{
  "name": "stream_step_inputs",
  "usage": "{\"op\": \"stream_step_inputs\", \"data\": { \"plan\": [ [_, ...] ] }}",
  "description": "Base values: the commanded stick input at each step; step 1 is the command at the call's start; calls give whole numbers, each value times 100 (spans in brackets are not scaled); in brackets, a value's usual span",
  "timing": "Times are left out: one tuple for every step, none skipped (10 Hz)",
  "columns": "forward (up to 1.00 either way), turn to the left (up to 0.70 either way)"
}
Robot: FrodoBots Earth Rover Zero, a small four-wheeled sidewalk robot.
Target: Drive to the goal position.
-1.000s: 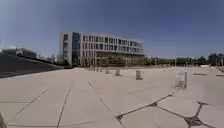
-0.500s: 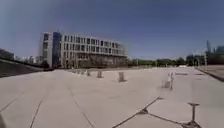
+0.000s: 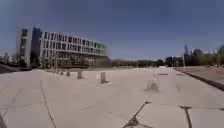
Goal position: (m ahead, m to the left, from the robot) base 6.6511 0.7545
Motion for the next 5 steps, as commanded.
{"op": "stream_step_inputs", "data": {
  "plan": [
    [70, 0],
    [70, 0],
    [70, 0],
    [70, 0],
    [70, 0]
  ]
}}
